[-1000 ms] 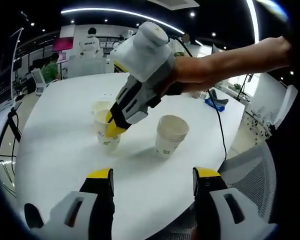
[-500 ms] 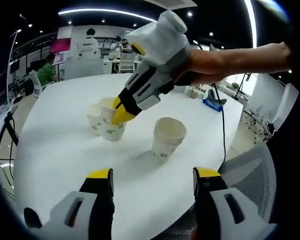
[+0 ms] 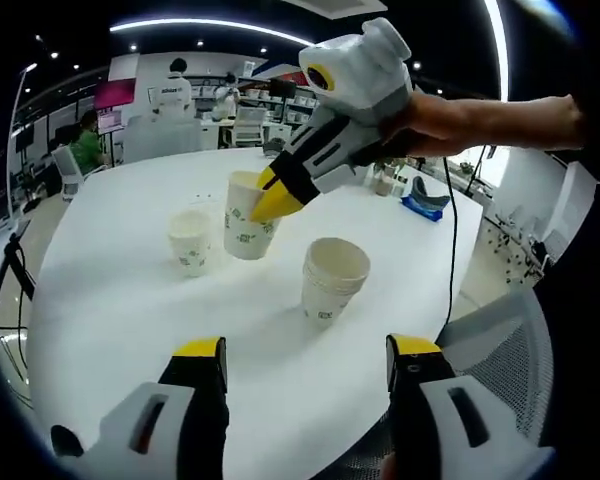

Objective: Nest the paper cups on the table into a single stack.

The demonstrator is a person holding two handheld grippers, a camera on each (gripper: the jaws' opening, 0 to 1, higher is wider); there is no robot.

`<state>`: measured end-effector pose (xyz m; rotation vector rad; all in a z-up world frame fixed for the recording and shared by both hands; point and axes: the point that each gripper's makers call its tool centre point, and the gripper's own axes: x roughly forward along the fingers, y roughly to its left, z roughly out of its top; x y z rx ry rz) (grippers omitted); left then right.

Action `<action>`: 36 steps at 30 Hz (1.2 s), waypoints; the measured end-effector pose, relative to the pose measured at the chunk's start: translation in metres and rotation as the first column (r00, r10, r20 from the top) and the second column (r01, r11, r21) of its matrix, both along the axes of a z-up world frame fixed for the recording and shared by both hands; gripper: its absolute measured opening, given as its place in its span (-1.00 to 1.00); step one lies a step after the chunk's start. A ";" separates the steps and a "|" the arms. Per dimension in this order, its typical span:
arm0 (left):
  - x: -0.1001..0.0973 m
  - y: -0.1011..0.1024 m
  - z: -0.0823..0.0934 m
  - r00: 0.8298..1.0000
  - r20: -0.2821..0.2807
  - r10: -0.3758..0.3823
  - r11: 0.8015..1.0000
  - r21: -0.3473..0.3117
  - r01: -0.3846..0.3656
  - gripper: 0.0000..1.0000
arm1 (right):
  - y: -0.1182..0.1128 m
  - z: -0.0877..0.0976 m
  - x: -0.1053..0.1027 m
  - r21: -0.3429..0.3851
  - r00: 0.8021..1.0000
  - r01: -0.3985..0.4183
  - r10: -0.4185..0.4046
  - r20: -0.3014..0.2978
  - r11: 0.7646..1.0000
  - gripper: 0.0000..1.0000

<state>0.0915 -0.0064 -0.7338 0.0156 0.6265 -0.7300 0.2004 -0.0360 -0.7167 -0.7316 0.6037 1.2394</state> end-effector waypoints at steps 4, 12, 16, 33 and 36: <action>0.000 -0.001 0.003 1.000 0.002 -0.003 1.000 0.004 0.003 0.25 | -0.007 0.006 -0.003 0.005 1.000 0.007 -0.007 0.005 1.000 -1.00; 0.001 0.000 0.003 1.000 0.003 -0.001 1.000 0.004 0.001 0.25 | -0.023 0.011 -0.014 0.002 1.000 0.005 -0.005 0.012 1.000 -1.00; -0.001 0.000 0.001 1.000 -0.002 -0.003 1.000 0.007 0.003 0.25 | -0.029 0.015 -0.019 0.001 1.000 -0.001 0.001 0.019 1.000 -1.00; 0.001 -0.006 -0.001 1.000 -0.006 -0.011 1.000 0.002 0.011 0.25 | -0.053 0.023 -0.037 0.007 0.999 0.010 -0.011 0.045 1.000 -1.00; 0.001 -0.007 -0.001 1.000 -0.005 -0.014 1.000 0.001 0.014 0.25 | -0.054 0.027 -0.040 0.014 0.999 0.016 -0.016 0.040 1.000 -1.00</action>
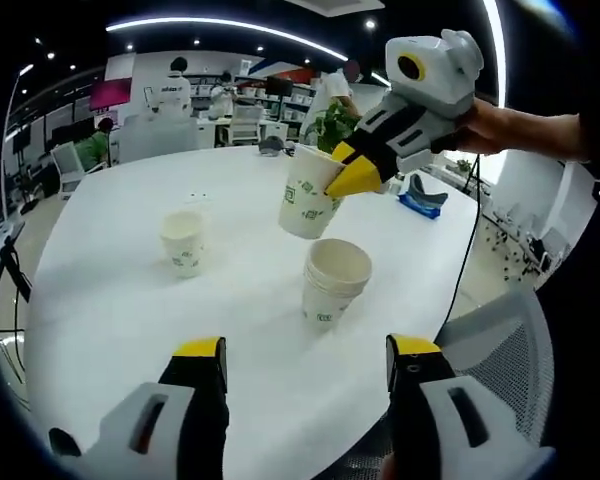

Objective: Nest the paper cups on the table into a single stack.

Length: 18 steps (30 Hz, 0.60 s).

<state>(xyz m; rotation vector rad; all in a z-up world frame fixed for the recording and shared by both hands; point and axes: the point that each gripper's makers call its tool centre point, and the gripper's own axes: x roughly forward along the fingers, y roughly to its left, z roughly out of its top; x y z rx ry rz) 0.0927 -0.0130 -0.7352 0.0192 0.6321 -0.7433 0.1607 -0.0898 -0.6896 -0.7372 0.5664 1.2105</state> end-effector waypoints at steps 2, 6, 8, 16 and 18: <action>0.000 0.000 0.001 1.000 0.002 0.001 1.000 -0.001 -0.001 0.25 | 0.000 0.001 -0.003 0.000 1.000 -0.004 0.004 -0.002 1.000 -1.00; 0.001 0.002 0.000 1.000 0.002 0.004 1.000 0.000 -0.004 0.25 | -0.001 0.001 -0.010 -0.002 1.000 -0.015 0.015 0.000 1.000 -1.00; 0.001 0.003 0.000 1.000 0.002 0.006 1.000 -0.001 -0.006 0.25 | -0.002 0.001 -0.015 -0.003 1.000 -0.021 0.021 -0.005 1.000 -1.00; -0.001 0.000 0.001 1.000 0.001 0.004 1.000 -0.002 -0.004 0.25 | -0.003 -0.003 -0.032 -0.052 0.998 -0.062 0.063 0.012 0.997 -1.00; -0.001 -0.001 0.002 1.000 0.002 0.004 1.000 -0.005 -0.004 0.25 | -0.001 -0.002 -0.037 -0.046 0.998 -0.062 0.063 0.004 0.997 -1.00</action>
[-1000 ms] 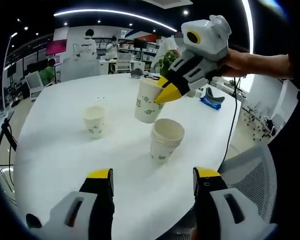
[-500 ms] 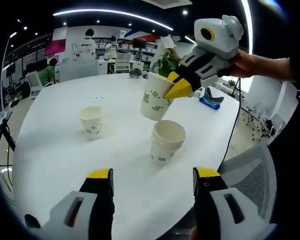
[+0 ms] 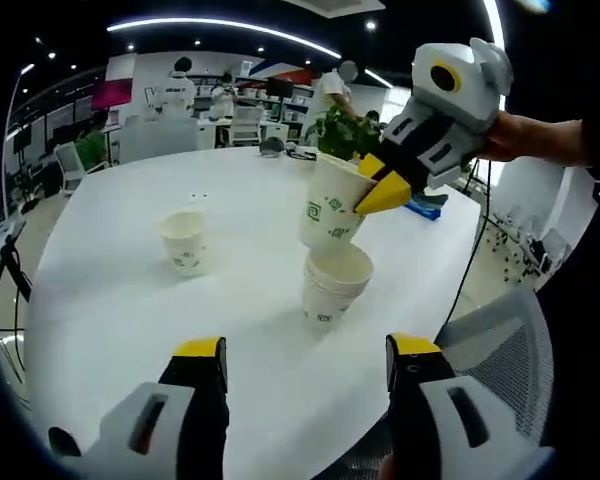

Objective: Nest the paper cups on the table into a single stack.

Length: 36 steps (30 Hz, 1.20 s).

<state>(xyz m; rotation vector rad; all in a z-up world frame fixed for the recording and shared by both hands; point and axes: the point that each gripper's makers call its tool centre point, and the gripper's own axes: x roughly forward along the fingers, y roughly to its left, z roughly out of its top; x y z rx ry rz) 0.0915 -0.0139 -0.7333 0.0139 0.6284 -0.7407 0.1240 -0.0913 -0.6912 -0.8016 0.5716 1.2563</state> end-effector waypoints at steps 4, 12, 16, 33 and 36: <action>0.000 0.000 0.000 1.000 0.000 -0.001 1.000 0.000 0.001 0.25 | 0.000 -0.001 -0.007 -0.002 1.000 -0.005 0.005 -0.006 1.000 -1.00; -0.001 0.001 -0.002 1.000 -0.005 -0.002 1.000 0.000 0.002 0.24 | -0.006 -0.006 -0.015 -0.020 1.000 -0.009 0.009 -0.016 1.000 -1.00; -0.002 -0.002 -0.001 1.000 -0.005 -0.009 1.000 0.001 0.009 0.24 | -0.009 -0.013 -0.016 -0.035 1.000 -0.010 0.009 -0.016 0.999 -1.00; -0.001 -0.003 0.000 1.000 -0.003 -0.016 1.000 0.005 0.016 0.24 | -0.011 -0.031 -0.012 -0.040 0.999 0.017 -0.018 -0.040 0.999 -1.00; -0.001 -0.002 0.000 1.000 -0.003 -0.014 1.000 0.004 0.014 0.24 | -0.011 -0.032 -0.013 -0.040 0.999 0.019 -0.021 -0.042 0.999 -1.00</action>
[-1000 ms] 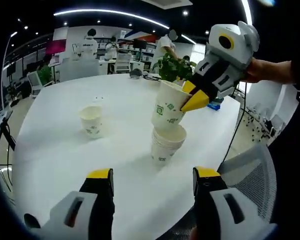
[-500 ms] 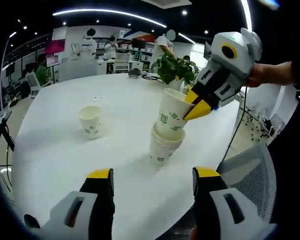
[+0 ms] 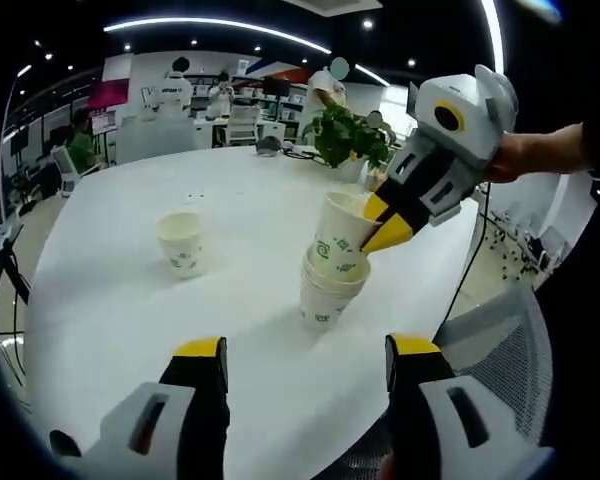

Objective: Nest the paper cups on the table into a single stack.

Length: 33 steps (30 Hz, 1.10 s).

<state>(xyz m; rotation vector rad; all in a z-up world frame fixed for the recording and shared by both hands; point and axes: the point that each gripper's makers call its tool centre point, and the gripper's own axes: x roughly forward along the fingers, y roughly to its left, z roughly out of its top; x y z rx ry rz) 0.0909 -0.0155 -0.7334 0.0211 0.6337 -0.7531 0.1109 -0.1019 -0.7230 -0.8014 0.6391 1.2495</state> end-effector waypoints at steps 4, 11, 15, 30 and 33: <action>0.000 0.001 -0.001 1.000 -0.001 0.002 1.000 0.000 -0.002 0.24 | 0.000 -0.003 0.000 -0.006 1.000 -0.002 0.002 -0.001 1.000 -1.00; -0.002 -0.001 -0.001 1.000 -0.003 -0.003 1.000 0.000 0.003 0.25 | -0.001 -0.008 0.004 -0.017 1.000 0.004 -0.004 0.003 1.000 -1.00; 0.000 0.001 -0.001 1.000 -0.003 0.000 1.000 0.000 0.000 0.24 | -0.002 -0.010 0.005 -0.023 1.000 0.008 -0.008 0.001 1.000 -1.00; 0.000 0.005 -0.004 1.000 -0.004 0.008 1.000 0.001 -0.008 0.24 | -0.004 -0.013 0.006 -0.032 1.000 -0.009 0.009 0.008 0.999 -0.90; 0.000 0.004 -0.004 1.000 -0.005 0.007 1.000 -0.001 -0.007 0.24 | -0.004 -0.011 0.005 -0.034 1.000 -0.017 0.017 0.012 0.999 -0.87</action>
